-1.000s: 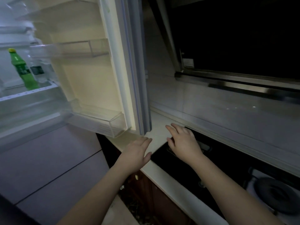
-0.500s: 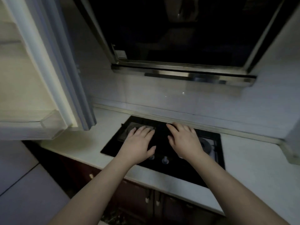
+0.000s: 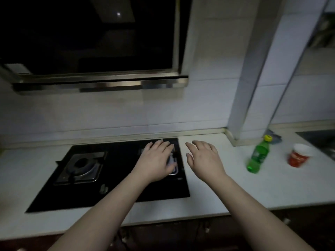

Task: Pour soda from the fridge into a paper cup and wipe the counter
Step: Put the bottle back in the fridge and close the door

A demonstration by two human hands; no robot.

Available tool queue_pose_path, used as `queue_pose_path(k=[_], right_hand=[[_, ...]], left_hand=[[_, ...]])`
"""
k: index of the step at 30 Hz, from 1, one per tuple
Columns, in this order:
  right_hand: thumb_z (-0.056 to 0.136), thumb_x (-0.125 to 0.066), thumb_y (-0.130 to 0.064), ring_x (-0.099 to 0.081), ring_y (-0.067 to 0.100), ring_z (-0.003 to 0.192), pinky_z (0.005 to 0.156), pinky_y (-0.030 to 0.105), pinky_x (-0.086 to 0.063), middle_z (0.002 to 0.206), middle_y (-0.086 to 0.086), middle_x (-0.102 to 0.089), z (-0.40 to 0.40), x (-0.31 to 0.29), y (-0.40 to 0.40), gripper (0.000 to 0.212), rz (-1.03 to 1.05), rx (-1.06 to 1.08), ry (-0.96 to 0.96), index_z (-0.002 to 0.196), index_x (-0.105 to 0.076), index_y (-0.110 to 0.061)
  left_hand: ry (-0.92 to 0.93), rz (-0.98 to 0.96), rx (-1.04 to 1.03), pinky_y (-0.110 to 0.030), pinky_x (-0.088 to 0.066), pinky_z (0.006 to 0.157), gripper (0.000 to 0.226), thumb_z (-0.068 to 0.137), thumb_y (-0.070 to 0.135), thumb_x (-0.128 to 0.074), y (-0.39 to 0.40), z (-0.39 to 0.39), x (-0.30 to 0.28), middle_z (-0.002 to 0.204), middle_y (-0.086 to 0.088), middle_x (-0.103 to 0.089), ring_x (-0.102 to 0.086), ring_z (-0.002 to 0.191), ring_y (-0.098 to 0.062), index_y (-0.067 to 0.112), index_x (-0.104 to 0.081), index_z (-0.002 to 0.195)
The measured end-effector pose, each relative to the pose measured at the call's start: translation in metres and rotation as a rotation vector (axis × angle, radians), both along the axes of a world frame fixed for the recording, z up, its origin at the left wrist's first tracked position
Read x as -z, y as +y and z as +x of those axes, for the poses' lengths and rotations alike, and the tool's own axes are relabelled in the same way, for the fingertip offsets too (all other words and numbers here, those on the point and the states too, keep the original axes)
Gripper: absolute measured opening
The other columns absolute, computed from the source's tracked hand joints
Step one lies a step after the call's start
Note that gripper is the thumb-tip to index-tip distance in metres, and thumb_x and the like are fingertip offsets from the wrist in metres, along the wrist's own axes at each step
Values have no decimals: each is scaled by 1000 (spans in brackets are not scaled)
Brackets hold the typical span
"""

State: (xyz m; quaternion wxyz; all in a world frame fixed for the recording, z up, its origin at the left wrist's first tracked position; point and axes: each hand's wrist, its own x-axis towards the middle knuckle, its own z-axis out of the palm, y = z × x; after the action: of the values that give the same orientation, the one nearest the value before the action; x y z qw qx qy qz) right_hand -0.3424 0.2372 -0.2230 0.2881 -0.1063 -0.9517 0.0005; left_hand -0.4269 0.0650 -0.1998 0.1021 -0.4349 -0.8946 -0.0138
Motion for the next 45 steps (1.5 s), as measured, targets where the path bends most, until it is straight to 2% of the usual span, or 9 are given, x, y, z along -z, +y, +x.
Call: queue_pose_path(k=[4,8,13,18,21,31,38,42,45], right_hand=[[81,-61,-30,-63,26,101,90,40,-48,109,5,-67,34,9,75,36,-17,98,-40,114,-65,-18],[80,-64,-28,-63,27,100,88,40,-48,109,5,-67,65,16,147,35,-37,169,-55,114,-65,-18],[76,-72,-26,-65,26,95,82,36,-50,104,5,-69,93,23,212,36,-60,237,-43,110,-68,-17],[85,-55,-31,-61,26,104,89,38,-47,115,6,-66,103,37,258,38,-157,263,-88,120,-64,-17],[87,-36,-37,-59,26,108,92,37,-45,119,5,-64,102,49,273,50,-205,288,-128,126,-59,-17],[87,-55,-29,-56,23,111,95,35,-42,123,4,-62,88,88,311,44,-252,351,-252,129,-56,-17],[87,-54,-28,-55,23,112,96,34,-41,121,4,-62,81,105,334,42,-282,391,-301,127,-56,-17],[89,-51,-28,-50,21,121,102,33,-36,131,3,-57,85,115,350,45,-321,370,-335,133,-52,-18],[90,-49,-27,-43,19,129,108,32,-31,142,3,-49,90,128,366,50,-366,357,-356,140,-44,-19]], left_hand=[[-32,-11,84,-42,-12,118,71,92,58,-38,80,16,4,158,2,-27,-17,147,-19,21,-27,151],[-42,-21,167,-42,-17,116,87,78,65,-12,156,36,9,155,1,-33,-22,145,-21,19,-31,149],[-65,-28,220,-42,-16,117,70,93,57,-37,235,46,16,156,1,-30,-20,146,-21,19,-29,150],[-93,-51,275,-39,-19,115,86,80,65,-12,290,54,28,155,1,-32,-22,145,-20,19,-30,150],[-128,-92,321,-36,-20,115,71,93,58,-35,318,46,46,157,1,-29,-21,145,-19,19,-26,152],[-299,-95,401,-37,-34,108,61,97,46,-43,399,0,88,153,-3,-37,-34,138,-21,17,-32,149],[-511,-24,340,-40,-38,106,68,95,48,-48,440,-9,114,155,-3,-33,-35,138,-23,20,-24,153],[-807,107,258,-40,-33,112,84,88,50,-62,466,-8,126,157,-4,-30,-33,141,-22,20,-20,154],[-1058,249,157,-33,-37,104,85,85,42,-71,483,-4,137,154,-3,-35,-38,137,-21,23,-23,153]])
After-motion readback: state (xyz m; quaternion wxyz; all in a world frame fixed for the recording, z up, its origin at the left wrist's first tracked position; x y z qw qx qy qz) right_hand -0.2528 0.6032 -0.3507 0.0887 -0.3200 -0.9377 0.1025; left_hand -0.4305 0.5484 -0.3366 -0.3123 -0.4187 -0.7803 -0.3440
